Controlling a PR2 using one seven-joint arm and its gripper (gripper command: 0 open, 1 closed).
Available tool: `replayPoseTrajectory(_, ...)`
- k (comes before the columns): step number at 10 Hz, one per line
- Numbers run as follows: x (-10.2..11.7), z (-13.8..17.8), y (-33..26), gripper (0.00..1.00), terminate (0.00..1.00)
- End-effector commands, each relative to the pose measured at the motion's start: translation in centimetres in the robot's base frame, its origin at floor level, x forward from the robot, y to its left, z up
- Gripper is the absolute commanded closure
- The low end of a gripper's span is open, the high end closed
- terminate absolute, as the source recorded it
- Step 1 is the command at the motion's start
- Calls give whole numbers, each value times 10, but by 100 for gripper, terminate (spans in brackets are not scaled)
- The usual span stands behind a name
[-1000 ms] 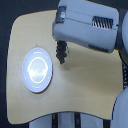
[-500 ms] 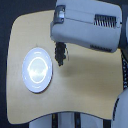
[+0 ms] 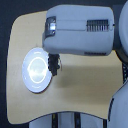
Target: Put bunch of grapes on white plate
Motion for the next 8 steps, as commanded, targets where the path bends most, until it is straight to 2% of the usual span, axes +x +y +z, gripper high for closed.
replayPoseTrajectory(1, -30, -14, 91, 100, 0)
replayPoseTrajectory(4, -33, -41, 121, 100, 0)
replayPoseTrajectory(8, -28, -62, 142, 100, 0)
